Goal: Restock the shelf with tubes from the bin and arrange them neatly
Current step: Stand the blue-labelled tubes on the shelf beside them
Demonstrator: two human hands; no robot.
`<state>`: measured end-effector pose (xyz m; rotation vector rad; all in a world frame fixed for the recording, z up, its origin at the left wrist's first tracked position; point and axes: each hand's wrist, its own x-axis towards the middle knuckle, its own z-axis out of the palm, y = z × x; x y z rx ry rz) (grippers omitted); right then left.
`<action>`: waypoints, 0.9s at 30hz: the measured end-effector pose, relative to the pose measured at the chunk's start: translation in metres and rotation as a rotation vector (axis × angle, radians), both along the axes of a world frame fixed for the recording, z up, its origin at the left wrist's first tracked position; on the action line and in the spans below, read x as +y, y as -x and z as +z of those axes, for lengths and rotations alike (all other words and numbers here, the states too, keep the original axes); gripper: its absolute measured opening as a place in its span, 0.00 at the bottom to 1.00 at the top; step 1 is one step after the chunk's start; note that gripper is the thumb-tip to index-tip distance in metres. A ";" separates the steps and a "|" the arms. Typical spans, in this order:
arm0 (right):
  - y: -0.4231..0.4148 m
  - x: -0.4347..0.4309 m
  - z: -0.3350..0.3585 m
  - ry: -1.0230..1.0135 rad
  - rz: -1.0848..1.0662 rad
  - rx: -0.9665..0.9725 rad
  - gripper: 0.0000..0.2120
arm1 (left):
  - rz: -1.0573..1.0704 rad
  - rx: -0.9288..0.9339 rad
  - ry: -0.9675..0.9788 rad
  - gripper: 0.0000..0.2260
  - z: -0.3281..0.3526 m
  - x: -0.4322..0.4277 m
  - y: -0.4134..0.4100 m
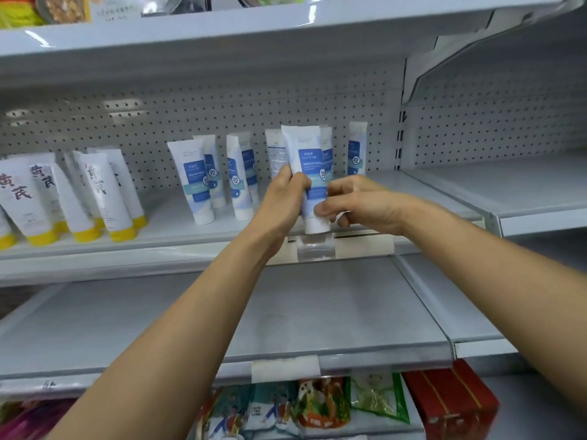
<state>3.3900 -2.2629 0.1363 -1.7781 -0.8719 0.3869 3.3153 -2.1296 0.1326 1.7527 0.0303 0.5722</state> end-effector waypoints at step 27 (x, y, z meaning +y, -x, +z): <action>-0.080 -0.014 -0.014 0.142 -0.672 -0.370 0.23 | 0.355 0.113 -1.034 0.16 -0.015 0.036 -0.027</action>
